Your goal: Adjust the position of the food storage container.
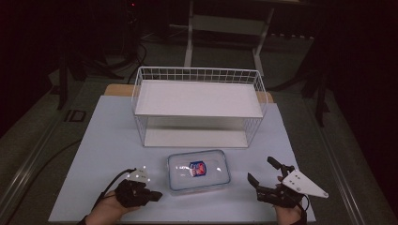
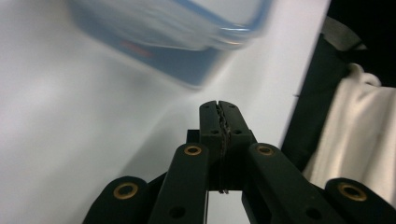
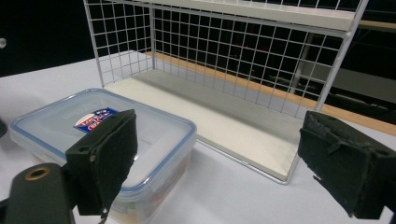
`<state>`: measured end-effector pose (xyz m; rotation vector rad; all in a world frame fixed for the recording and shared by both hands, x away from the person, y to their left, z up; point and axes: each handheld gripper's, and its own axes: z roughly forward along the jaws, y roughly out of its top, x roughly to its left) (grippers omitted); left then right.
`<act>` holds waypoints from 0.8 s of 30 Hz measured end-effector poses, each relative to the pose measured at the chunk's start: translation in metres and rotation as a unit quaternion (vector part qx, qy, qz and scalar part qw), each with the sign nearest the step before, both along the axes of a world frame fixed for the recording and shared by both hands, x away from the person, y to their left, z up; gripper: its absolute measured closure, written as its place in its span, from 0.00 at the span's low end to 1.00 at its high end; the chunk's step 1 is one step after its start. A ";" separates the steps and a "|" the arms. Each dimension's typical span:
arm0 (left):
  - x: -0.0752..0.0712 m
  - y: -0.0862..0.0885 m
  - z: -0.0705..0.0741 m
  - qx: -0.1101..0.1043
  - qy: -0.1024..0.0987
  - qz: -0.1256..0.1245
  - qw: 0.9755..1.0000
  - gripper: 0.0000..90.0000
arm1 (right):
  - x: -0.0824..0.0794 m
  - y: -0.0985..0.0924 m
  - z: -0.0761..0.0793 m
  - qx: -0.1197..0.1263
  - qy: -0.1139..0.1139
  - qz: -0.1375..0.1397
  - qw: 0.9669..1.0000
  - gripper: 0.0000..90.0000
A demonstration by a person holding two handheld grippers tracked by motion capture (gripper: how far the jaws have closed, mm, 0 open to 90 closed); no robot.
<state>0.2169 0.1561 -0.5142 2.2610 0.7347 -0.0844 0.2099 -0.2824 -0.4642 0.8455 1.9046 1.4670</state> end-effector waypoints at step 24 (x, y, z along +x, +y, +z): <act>0.026 -0.019 -0.003 0.021 -0.026 -0.011 0.999 0.96 | 0.000 -0.003 0.000 0.002 -0.001 0.000 1.000 0.13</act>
